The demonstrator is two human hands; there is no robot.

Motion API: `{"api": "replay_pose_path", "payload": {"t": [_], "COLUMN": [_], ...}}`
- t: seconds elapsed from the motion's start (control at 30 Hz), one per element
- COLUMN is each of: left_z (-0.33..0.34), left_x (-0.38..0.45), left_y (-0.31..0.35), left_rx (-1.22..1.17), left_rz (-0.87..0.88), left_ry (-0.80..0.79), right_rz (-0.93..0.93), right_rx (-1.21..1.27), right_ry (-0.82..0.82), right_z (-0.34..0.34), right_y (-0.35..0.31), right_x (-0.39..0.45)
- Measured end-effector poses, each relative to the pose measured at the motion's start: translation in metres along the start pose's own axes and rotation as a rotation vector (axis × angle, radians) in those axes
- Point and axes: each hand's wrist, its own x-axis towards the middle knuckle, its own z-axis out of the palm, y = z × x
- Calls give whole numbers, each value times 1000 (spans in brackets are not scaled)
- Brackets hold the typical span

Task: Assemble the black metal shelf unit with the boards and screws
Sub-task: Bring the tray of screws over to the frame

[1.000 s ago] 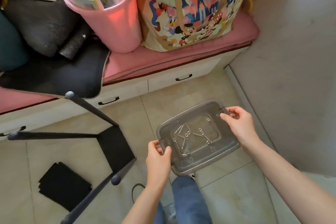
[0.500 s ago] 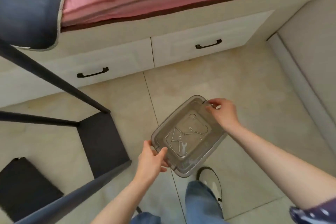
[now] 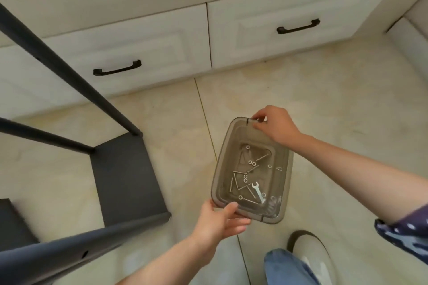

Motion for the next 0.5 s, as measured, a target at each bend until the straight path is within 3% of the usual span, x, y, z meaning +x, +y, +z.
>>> {"api": "replay_pose_path", "payload": {"t": [0.2, 0.3, 0.4, 0.5], "left_z": [5, -3, -14, -20], "left_x": [2, 1, 9, 22], "left_y": [-3, 1, 9, 20], "left_rx": [-35, 58, 283, 464], "left_rz": [-13, -39, 111, 285], "left_ry": [-73, -23, 133, 211], "right_rz": [-83, -47, 71, 312], "right_rx": [-7, 64, 194, 364], "right_ry": [-35, 74, 231, 180], "right_z": [1, -5, -7, 2], "right_y": [-7, -2, 13, 24], "right_x": [1, -19, -57, -98]}}
